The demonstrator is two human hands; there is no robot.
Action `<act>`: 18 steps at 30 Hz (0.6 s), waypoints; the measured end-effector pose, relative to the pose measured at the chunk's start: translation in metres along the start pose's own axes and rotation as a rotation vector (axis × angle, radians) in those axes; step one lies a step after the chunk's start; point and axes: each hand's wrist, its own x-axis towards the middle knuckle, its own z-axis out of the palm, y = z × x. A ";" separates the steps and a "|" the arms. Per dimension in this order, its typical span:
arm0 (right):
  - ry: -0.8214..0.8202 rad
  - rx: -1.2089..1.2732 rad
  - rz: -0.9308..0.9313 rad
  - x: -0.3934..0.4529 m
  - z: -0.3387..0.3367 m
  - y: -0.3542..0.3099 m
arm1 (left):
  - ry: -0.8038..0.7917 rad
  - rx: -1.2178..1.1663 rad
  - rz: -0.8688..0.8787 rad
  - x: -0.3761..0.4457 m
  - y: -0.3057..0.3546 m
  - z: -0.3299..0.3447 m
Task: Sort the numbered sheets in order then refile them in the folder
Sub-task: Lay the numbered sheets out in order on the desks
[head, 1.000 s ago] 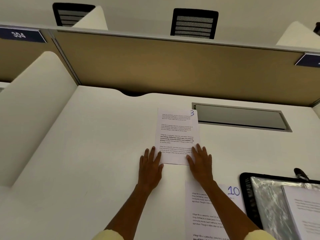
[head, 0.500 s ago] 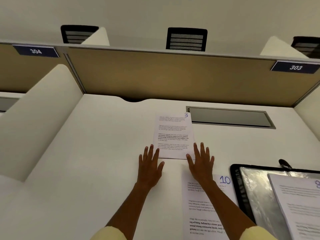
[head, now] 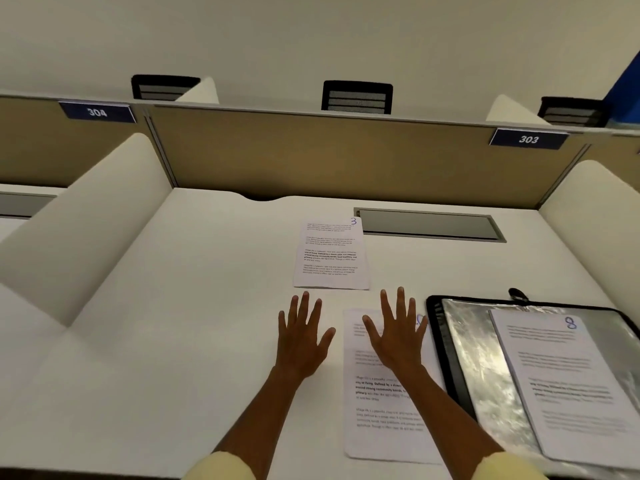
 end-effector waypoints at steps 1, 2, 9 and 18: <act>-0.005 -0.007 -0.002 -0.008 -0.002 0.004 | -0.007 0.009 0.005 -0.008 0.005 -0.001; -0.015 -0.018 0.000 -0.015 -0.005 0.007 | -0.015 0.013 0.007 -0.015 0.010 -0.001; -0.029 -0.037 0.029 -0.070 -0.028 0.038 | -0.032 0.004 0.019 -0.059 0.050 0.001; -0.013 -0.001 0.121 -0.113 -0.048 0.104 | -0.099 -0.004 0.088 -0.090 0.107 0.027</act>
